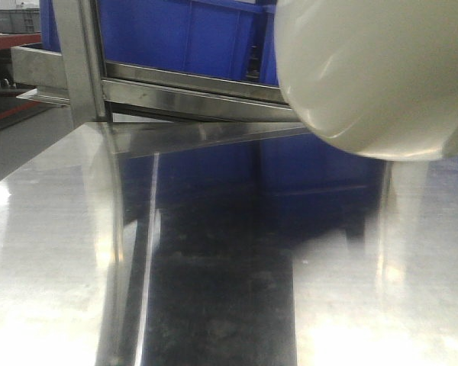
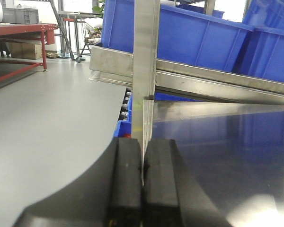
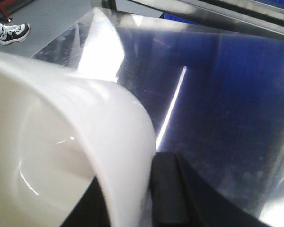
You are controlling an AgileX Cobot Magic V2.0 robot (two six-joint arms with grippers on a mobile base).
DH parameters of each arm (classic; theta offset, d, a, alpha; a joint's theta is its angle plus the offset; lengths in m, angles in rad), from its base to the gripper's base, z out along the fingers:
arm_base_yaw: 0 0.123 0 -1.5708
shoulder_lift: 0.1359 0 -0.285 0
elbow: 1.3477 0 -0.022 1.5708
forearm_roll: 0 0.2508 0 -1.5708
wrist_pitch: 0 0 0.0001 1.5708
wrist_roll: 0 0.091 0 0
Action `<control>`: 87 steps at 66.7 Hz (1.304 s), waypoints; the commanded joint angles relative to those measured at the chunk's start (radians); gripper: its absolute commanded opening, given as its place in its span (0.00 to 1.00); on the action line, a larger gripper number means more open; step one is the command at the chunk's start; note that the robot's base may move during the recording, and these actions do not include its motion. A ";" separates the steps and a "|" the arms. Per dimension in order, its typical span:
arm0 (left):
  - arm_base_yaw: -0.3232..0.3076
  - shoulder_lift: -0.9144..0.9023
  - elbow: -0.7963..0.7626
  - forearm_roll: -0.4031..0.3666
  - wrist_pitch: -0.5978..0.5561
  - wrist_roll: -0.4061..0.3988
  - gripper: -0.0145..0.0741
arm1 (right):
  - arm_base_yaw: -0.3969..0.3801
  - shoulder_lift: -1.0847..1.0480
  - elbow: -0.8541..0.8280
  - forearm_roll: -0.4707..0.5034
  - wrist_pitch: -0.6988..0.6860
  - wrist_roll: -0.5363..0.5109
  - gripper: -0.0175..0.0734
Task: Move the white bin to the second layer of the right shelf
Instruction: 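Hold the bin in the right gripper while backing away from the table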
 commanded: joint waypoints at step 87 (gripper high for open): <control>-0.006 -0.003 0.037 -0.009 -0.086 -0.010 0.26 | -0.005 -0.006 -0.031 0.000 -0.093 -0.001 0.25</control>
